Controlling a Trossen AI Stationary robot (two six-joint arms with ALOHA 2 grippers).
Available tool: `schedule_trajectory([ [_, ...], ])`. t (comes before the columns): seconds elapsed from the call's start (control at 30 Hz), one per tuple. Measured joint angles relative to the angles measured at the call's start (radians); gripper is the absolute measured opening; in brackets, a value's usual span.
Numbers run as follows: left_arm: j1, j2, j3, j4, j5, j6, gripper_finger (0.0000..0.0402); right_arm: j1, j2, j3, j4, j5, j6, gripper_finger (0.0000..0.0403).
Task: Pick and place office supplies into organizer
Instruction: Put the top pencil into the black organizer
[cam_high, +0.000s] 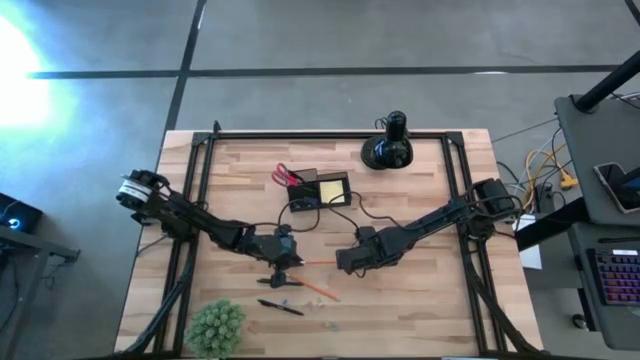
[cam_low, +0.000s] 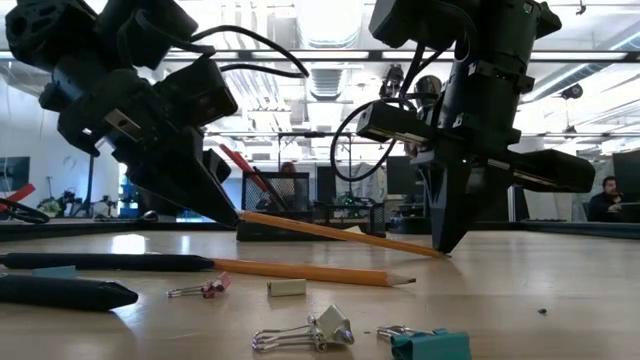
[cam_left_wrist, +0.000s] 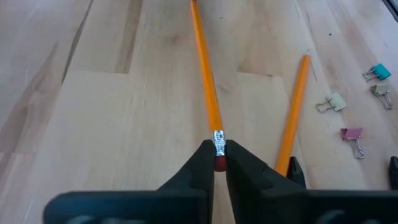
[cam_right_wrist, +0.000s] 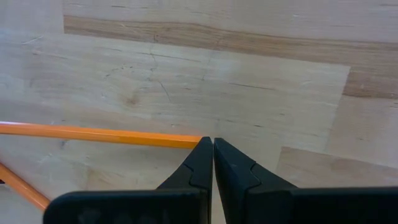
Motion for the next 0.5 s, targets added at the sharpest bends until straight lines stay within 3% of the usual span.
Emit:
schedule_trajectory([
  [0.2, 0.0, 0.0, 0.0, 0.0, 0.0, 0.001, 0.0006, 0.003, -0.004, 0.0, 0.002, 0.006, 0.0, 0.0009],
  [0.5, 0.007, -0.018, 0.0, -0.004, -0.023, 0.003, 0.0004, 0.015, -0.085, 0.021, -0.027, 0.119, 0.001, 0.0009],
])
